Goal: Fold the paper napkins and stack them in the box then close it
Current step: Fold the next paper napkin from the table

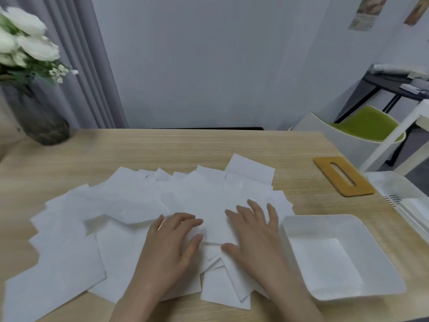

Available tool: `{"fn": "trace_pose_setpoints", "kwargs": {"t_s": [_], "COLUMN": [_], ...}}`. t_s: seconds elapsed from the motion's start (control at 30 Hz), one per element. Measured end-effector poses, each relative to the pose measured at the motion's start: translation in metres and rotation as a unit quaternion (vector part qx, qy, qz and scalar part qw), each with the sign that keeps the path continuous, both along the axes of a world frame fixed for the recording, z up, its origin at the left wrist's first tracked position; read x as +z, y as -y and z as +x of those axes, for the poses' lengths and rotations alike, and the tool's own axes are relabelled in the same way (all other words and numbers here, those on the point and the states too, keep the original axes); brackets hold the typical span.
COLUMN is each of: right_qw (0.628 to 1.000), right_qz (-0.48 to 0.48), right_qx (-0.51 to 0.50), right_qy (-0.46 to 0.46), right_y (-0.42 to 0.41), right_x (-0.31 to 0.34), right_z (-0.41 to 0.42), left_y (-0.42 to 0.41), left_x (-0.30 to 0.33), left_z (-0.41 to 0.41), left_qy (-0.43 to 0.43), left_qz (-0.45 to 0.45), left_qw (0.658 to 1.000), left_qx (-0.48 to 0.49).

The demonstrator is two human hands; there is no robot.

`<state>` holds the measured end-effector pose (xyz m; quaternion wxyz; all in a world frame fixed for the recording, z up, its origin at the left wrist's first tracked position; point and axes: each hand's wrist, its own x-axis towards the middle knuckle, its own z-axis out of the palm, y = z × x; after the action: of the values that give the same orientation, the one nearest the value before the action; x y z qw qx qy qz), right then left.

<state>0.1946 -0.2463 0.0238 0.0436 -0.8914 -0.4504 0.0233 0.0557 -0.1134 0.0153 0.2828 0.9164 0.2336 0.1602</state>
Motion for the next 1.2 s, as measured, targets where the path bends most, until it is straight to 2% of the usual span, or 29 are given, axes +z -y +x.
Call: {"fn": "trace_pose_setpoints", "kwargs": {"t_s": [0.1,0.17,0.27,0.53,0.7,0.8,0.93,1.07,1.2], "right_qw": [0.998,0.999,0.998,0.977,0.905,0.823,0.710,0.677,0.675], "right_qz": [-0.020,-0.015,0.030,0.153,0.301,0.377,0.395,0.382,0.386], "right_qx": [0.014,0.012,-0.004,-0.065,-0.128,-0.157,-0.177,-0.174,-0.163], "right_qy": [-0.052,-0.047,-0.048,-0.133,-0.272,-0.395,-0.556,-0.604,-0.607], "right_y": [-0.015,-0.017,-0.017,-0.018,-0.020,-0.025,-0.032,-0.038,-0.041], "right_x": [-0.014,-0.020,-0.022,-0.013,-0.002,0.006,0.008,0.003,-0.002], "right_z": [-0.003,-0.003,-0.001,0.000,-0.005,-0.010,-0.018,-0.031,-0.040], "left_y": [-0.009,-0.014,-0.018,-0.023,-0.024,-0.019,-0.004,0.003,0.001], "left_x": [-0.001,-0.002,-0.006,-0.012,-0.010,-0.006,-0.001,0.000,-0.001], "left_z": [-0.008,-0.012,-0.016,-0.020,-0.020,-0.015,-0.008,-0.007,-0.008], "left_qy": [-0.004,-0.004,-0.004,-0.008,0.001,0.024,0.082,0.149,0.162], "left_qz": [-0.002,-0.005,-0.009,-0.011,-0.022,-0.052,-0.154,-0.331,-0.401], "left_qw": [1.000,1.000,1.000,1.000,0.999,0.997,0.981,0.925,0.887], "left_qx": [0.010,0.013,0.019,0.014,0.026,0.046,0.078,0.110,0.160]}}
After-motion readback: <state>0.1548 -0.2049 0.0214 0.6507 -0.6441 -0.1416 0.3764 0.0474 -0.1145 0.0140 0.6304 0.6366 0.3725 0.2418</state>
